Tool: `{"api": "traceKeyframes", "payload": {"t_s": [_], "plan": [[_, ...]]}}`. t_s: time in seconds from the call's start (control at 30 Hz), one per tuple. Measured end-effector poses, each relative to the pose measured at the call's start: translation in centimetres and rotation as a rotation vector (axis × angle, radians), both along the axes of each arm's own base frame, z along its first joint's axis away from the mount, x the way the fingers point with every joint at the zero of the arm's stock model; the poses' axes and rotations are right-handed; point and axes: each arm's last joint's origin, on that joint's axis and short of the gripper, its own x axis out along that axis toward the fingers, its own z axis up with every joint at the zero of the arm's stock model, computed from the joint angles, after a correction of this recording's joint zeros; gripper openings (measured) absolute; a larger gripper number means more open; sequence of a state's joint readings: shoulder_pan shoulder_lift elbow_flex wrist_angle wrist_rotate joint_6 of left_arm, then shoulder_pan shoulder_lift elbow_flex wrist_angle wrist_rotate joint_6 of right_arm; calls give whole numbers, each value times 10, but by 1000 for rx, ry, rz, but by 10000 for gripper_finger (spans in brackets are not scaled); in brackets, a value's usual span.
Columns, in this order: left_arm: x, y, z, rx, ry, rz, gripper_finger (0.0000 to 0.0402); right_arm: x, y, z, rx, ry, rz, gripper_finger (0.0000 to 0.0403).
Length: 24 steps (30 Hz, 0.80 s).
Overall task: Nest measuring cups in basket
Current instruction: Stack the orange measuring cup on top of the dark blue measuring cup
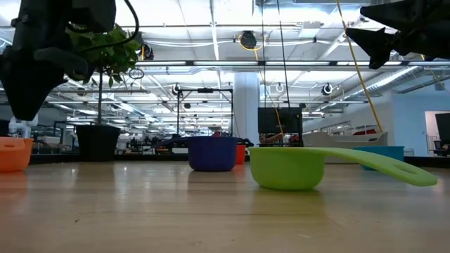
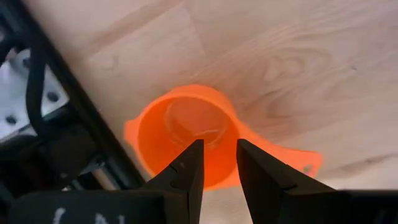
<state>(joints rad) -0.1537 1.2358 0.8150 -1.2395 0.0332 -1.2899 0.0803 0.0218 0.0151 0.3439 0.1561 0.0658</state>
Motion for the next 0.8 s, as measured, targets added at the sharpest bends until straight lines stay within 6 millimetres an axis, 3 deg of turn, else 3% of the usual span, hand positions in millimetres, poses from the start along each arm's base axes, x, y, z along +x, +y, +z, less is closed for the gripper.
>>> {"api": "traceKeyframes", "payload": {"t_s": [0.8], "plan": [[4, -1, -6, 0, -50, 173, 99, 1, 0, -5, -56, 54, -15, 252]]}}
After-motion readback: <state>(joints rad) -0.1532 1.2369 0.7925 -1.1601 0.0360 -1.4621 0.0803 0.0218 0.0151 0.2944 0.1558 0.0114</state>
